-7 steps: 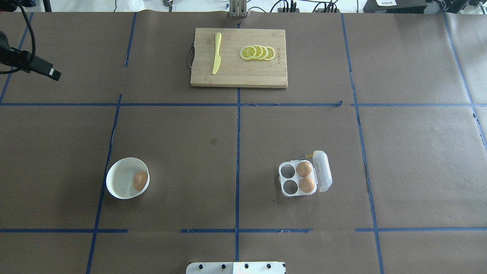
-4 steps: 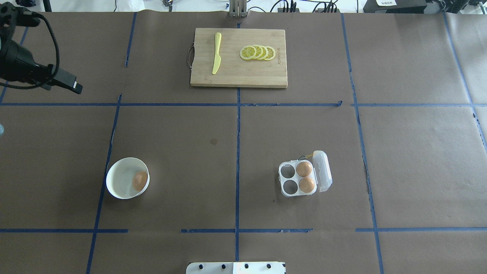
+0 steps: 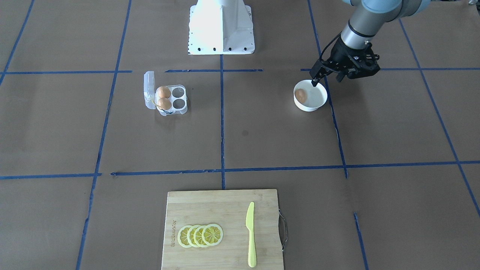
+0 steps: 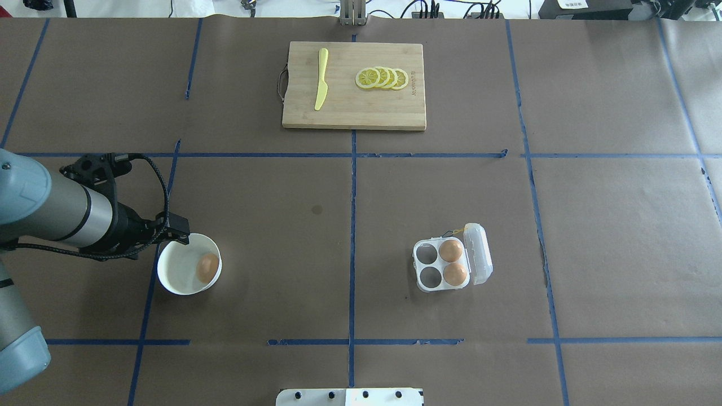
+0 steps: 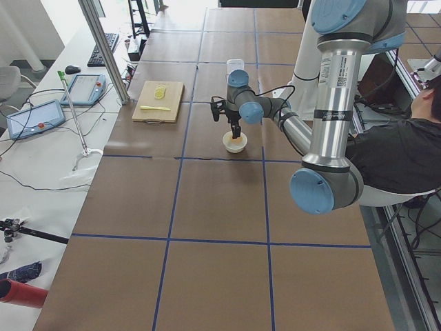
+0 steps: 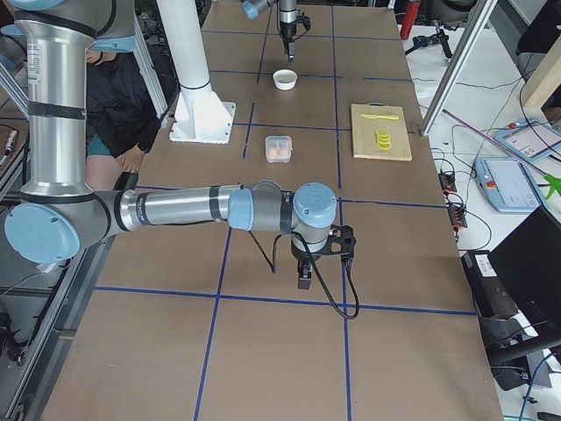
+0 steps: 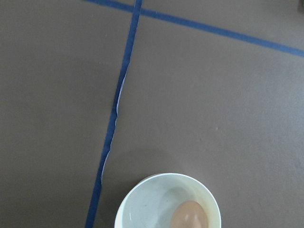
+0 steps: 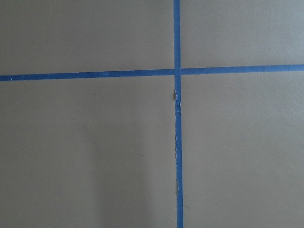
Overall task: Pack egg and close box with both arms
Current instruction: 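Move the left gripper over the white bowl holding the brown egg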
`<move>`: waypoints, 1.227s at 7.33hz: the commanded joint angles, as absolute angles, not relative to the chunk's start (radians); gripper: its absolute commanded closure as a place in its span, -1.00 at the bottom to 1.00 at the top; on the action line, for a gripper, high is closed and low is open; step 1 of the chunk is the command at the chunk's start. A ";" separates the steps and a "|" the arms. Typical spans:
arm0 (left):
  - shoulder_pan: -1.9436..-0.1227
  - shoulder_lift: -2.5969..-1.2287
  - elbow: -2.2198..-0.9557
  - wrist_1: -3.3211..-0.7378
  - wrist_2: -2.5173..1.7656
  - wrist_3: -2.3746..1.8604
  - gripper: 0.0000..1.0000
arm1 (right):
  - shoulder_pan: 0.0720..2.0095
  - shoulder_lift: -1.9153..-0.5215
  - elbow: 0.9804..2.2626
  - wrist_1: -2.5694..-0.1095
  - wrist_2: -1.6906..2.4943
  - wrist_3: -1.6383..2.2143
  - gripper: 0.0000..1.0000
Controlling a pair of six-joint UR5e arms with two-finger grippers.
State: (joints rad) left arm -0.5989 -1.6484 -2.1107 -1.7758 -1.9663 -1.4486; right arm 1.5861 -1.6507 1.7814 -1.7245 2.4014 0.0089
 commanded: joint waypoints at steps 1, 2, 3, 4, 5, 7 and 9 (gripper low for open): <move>-0.561 -1.652 -2.096 -1.778 -1.942 -1.488 -0.69 | 1.586 -1.654 1.784 -1.723 2.402 0.011 -1.00; -0.561 -1.675 -2.073 -1.778 -1.942 -1.488 -0.61 | 1.586 -1.652 1.787 -1.723 2.402 0.015 -1.00; -0.560 -1.710 -2.028 -1.782 -1.936 -1.486 -0.61 | 1.586 -1.652 1.795 -1.723 2.408 0.014 -1.00; -0.558 -1.723 -2.007 -1.782 -1.931 -1.485 -0.60 | 1.586 -1.651 1.799 -1.723 2.410 0.015 -1.00; -0.554 -1.724 -2.005 -1.782 -1.930 -1.482 -0.59 | 1.586 -1.649 1.801 -1.723 2.413 0.014 -1.00; -0.540 -1.724 -1.991 -1.784 -1.930 -1.477 -0.57 | 1.586 -1.649 1.799 -1.723 2.433 0.015 -1.00; -0.525 -1.727 -1.976 -1.784 -1.930 -1.476 -0.57 | 1.586 -1.649 1.799 -1.724 2.436 0.015 -1.00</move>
